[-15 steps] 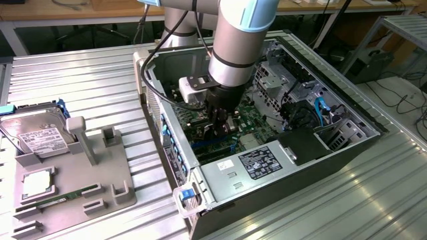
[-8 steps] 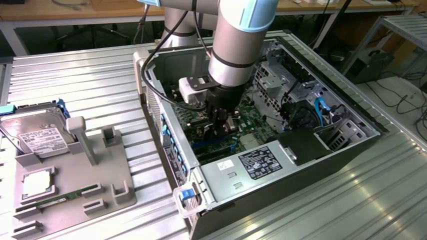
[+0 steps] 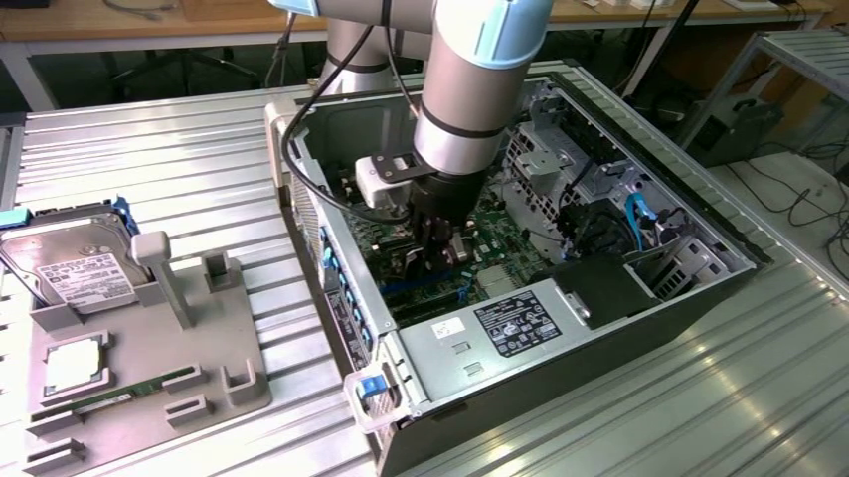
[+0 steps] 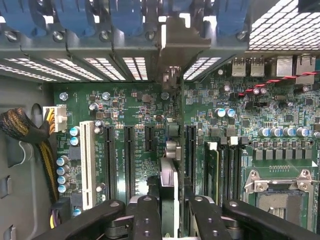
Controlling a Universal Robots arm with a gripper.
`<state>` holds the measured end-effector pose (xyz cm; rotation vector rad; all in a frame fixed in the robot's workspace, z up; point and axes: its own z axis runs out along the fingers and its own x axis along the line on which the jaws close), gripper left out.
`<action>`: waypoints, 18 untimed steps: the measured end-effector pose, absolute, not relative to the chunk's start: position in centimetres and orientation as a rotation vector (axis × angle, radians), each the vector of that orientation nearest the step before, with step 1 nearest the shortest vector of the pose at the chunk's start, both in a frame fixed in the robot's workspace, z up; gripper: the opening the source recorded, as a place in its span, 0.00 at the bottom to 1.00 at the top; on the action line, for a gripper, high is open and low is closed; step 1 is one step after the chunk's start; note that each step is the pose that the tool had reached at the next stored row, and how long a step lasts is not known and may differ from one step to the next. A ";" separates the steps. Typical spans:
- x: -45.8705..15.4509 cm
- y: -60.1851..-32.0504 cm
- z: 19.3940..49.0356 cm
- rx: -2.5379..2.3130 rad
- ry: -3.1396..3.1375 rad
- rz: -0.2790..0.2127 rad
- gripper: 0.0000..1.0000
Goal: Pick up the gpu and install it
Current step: 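Insert the gpu into the slot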
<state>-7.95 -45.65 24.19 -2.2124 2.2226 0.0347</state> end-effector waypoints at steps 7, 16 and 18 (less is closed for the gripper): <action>-8.0 -45.6 23.9 -2.212 2.222 0.035 0.27; -7.9 -45.6 23.9 -2.212 2.222 0.035 0.27; -8.0 -45.6 23.9 -2.212 2.222 0.035 0.27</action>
